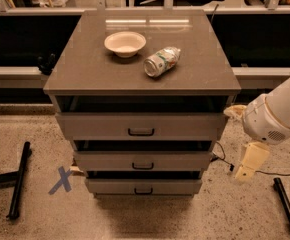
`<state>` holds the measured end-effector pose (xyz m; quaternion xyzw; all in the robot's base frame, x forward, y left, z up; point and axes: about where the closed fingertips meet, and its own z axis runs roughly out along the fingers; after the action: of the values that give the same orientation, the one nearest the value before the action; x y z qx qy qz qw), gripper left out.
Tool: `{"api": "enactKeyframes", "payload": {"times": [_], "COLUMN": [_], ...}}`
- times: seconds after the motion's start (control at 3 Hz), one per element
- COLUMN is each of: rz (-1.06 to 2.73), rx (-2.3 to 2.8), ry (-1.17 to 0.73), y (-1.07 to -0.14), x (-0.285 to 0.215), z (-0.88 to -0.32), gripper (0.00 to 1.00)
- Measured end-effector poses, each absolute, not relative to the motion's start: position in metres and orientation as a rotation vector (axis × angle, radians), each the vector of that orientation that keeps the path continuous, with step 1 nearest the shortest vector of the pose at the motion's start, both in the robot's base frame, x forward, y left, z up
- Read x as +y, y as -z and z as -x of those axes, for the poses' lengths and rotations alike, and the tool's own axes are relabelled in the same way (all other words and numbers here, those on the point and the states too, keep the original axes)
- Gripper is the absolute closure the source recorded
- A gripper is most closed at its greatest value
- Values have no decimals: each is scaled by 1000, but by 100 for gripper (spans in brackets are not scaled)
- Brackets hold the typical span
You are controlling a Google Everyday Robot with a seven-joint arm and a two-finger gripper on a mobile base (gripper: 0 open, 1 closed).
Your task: Open middle drawer
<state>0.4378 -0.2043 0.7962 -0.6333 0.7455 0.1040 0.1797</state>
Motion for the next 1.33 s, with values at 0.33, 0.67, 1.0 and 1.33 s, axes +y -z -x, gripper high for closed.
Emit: {"api": "enactKeyframes", "payload": {"times": [0.33, 0.67, 1.0, 1.33], "rz": [1790, 1776, 1744, 1745], "rx": [2107, 2117, 2091, 2091], "ry": [-294, -295, -364, -364], "y": [-796, -770, -713, -713], "x": [-204, -203, -203, -203], "z": [-438, -437, -436, -436], "gripper": [0, 0, 0, 0]}}
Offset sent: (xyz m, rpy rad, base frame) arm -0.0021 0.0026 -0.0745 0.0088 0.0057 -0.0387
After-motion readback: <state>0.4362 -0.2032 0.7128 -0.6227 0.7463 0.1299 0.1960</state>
